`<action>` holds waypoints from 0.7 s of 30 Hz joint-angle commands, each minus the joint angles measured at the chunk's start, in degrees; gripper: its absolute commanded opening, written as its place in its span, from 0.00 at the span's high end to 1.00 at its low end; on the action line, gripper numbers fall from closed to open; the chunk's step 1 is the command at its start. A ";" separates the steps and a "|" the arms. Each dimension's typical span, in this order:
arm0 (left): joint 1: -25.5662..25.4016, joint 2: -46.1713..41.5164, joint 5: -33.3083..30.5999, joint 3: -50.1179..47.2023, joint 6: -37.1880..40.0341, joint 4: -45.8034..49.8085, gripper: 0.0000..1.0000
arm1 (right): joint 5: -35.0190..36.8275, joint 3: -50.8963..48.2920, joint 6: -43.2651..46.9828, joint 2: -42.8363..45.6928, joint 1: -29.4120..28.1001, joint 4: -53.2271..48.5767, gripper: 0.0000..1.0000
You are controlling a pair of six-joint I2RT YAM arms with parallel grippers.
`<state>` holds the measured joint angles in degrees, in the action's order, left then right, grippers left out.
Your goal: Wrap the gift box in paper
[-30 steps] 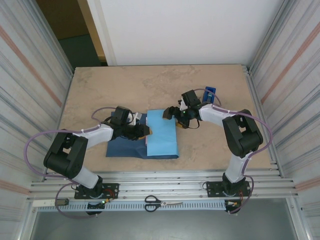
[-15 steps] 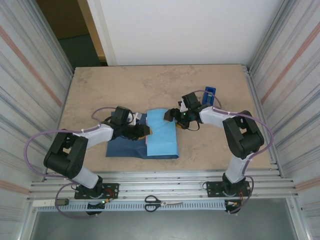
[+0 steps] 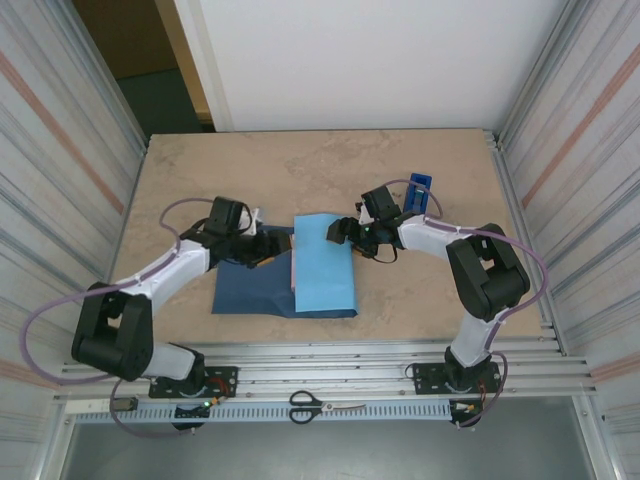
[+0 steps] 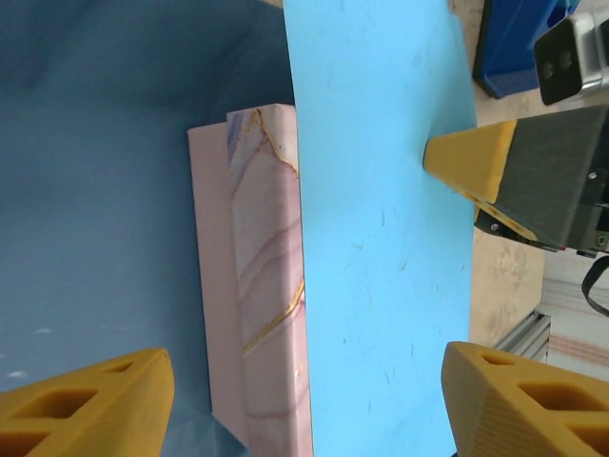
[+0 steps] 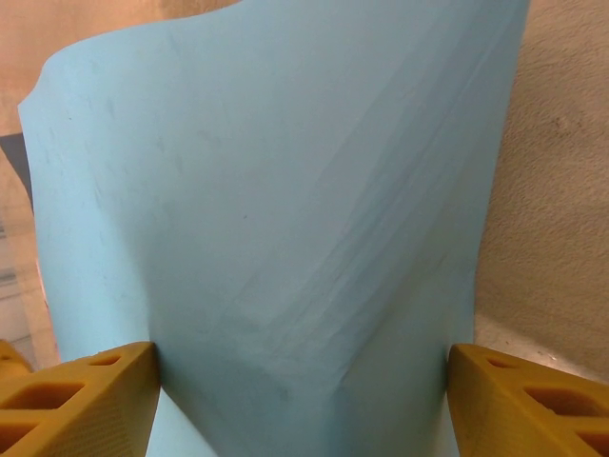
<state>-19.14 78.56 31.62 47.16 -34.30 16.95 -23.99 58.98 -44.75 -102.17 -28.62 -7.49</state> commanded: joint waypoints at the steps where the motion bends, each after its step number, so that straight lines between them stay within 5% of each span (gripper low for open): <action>1: 3.45 -3.98 -4.06 -1.83 1.69 5.63 0.25 | 7.35 -3.16 -0.16 -3.65 -1.68 -10.37 0.25; 11: 25.30 -15.15 -8.97 -10.18 3.56 13.62 0.11 | 7.64 -2.74 -0.25 -3.57 -1.87 -10.84 0.24; 16: 26.78 -14.69 -12.02 -11.77 1.78 13.55 0.08 | 7.83 -2.29 -0.34 -3.65 -2.10 -11.15 0.24; 21: 26.78 -10.46 -7.93 -13.37 1.52 11.71 0.10 | 7.65 -2.14 -0.24 -3.65 -2.32 -11.30 0.24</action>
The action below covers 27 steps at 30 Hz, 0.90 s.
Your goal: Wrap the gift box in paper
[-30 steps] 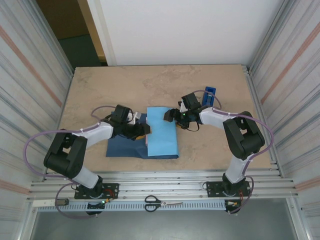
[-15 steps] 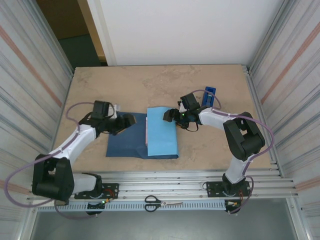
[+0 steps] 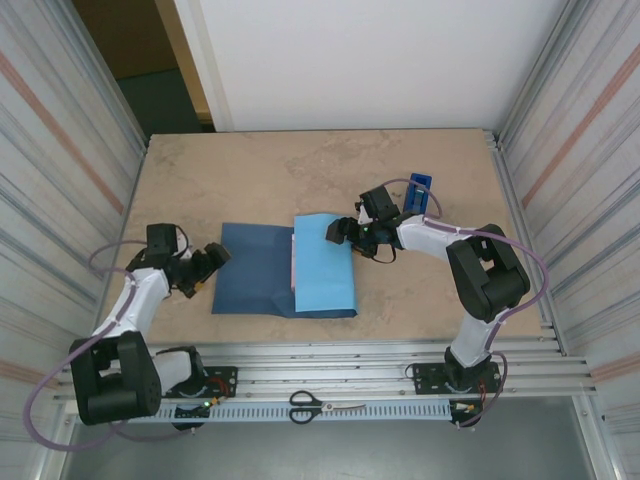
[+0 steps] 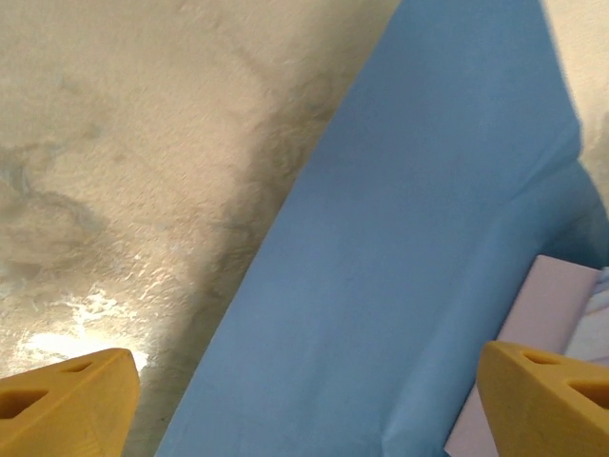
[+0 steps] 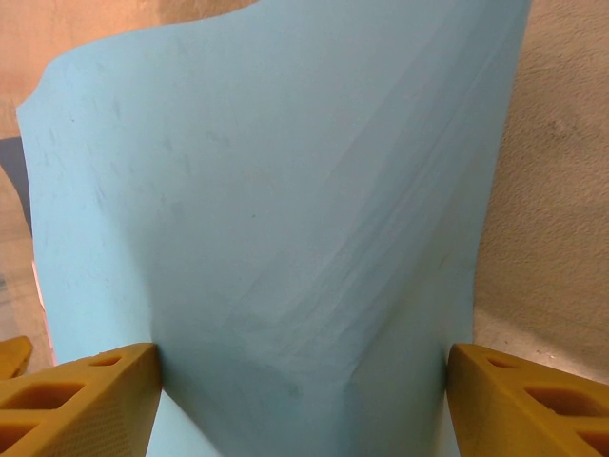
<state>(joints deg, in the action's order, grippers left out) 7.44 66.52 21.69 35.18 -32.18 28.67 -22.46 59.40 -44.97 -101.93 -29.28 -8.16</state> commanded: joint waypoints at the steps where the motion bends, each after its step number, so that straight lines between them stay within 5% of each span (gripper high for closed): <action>1: 0.20 2.21 2.59 -1.87 -0.75 -0.78 0.10 | 5.94 -2.49 -0.03 -3.93 -1.65 -10.56 0.24; 7: 0.29 5.22 6.45 -3.53 -0.44 -4.29 0.13 | 5.65 -2.18 -0.04 -4.02 -1.75 -10.53 0.24; 18: 0.29 5.45 17.65 -5.23 -2.29 -10.62 0.35 | 5.67 -2.36 -0.08 -4.02 -1.81 -10.56 0.25; 27: 1.07 0.10 5.91 -6.52 -3.66 -4.45 0.21 | 5.73 -2.09 -0.12 -3.65 -1.92 -10.73 0.25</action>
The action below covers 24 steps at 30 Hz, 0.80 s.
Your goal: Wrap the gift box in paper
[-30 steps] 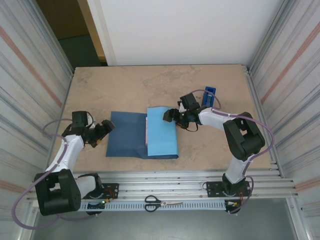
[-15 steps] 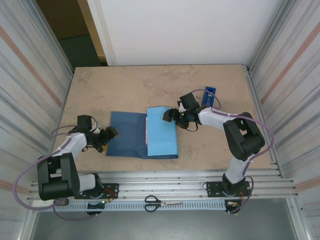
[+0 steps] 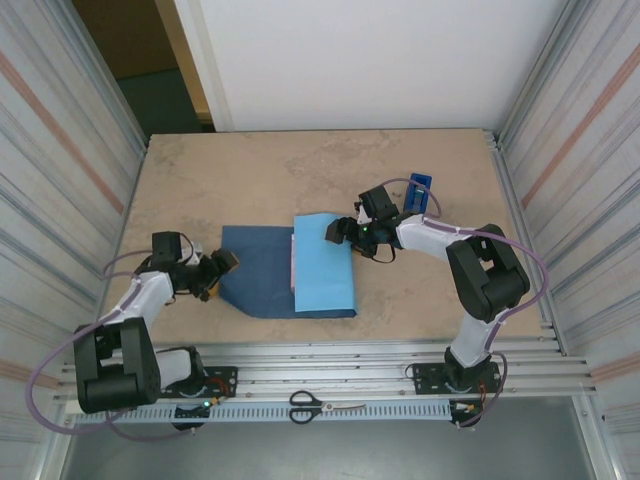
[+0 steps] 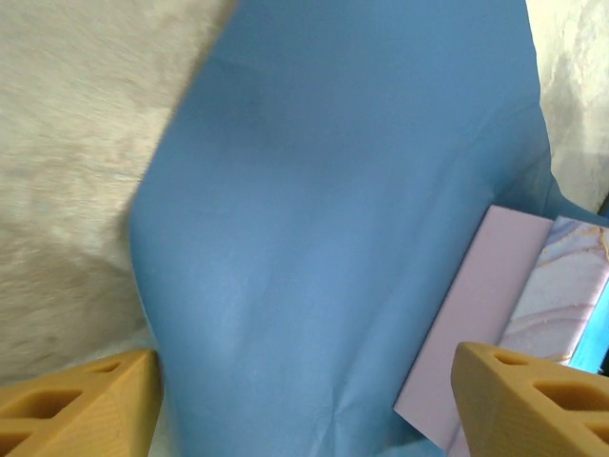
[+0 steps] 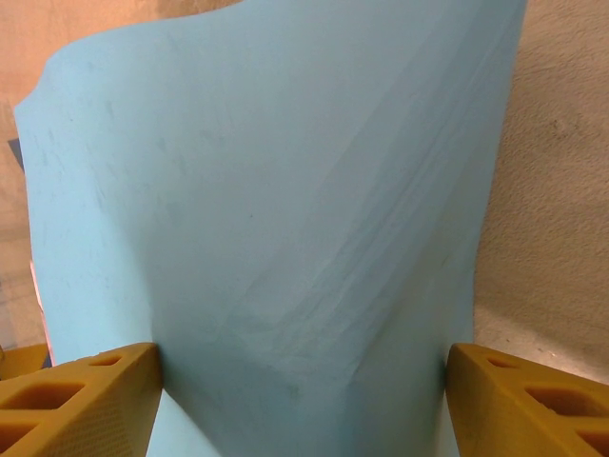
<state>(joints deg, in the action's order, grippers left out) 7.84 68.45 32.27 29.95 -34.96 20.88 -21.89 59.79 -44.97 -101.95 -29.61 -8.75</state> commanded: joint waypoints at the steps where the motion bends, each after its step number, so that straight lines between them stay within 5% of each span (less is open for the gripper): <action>1: 0.69 -2.12 -5.97 -1.33 -1.07 3.89 0.20 | 5.19 -2.56 -0.12 -3.61 -1.60 -10.22 0.25; 7: 0.70 0.44 -5.56 -1.05 -0.19 3.11 0.21 | 5.19 -2.57 -0.23 -3.60 -1.67 -10.06 0.25; 17: 0.77 5.78 2.49 -1.57 0.42 -2.34 0.38 | 5.10 -2.57 -0.53 -4.05 -2.03 -9.67 0.25; 24: 0.87 0.42 -5.79 -0.39 1.17 3.60 0.19 | 5.25 -2.40 -0.47 -3.70 -1.99 -9.98 0.25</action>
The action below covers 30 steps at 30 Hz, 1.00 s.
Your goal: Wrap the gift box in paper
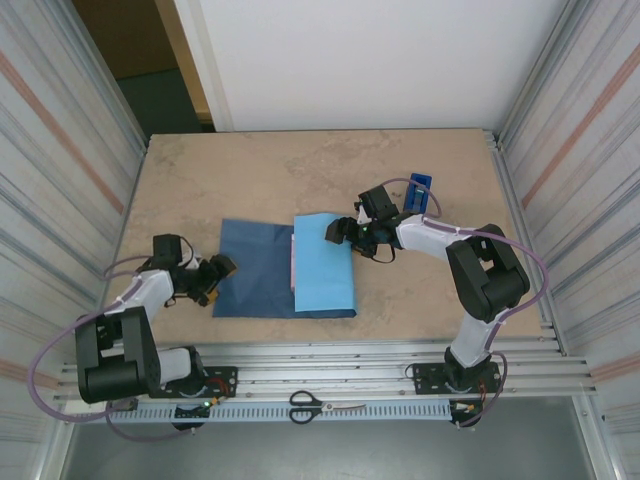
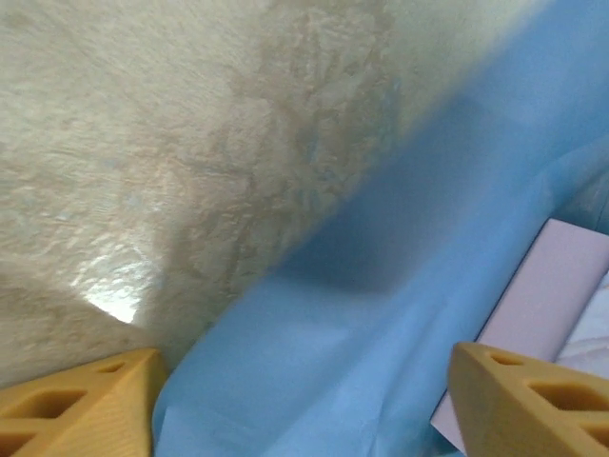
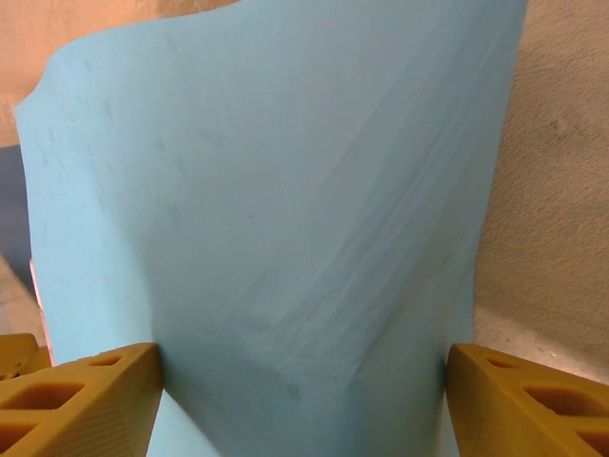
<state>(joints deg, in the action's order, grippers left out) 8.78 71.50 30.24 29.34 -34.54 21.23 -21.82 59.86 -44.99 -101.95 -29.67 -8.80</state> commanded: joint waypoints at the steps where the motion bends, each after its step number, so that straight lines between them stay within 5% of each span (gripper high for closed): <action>1: -0.05 -3.74 -5.98 0.43 0.75 4.41 0.17 | 5.17 -2.46 -0.45 -3.68 -1.97 -9.92 0.25; 7: 0.01 -6.67 -12.89 -0.05 0.78 6.36 0.11 | 5.13 -2.46 -0.56 -3.80 -1.97 -9.89 0.25; 22: 0.10 0.39 4.61 -2.24 -0.53 -3.47 0.35 | 5.22 -2.46 -0.62 -4.04 -2.22 -9.97 0.25; 30: 0.19 -0.11 8.41 -1.39 -0.48 -3.77 0.47 | 5.39 -2.16 -1.06 -4.19 -2.60 -9.66 0.25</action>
<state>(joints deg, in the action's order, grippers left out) 8.95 71.83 35.18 28.08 -34.96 17.87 -20.78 60.07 -45.95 -101.95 -30.52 -8.60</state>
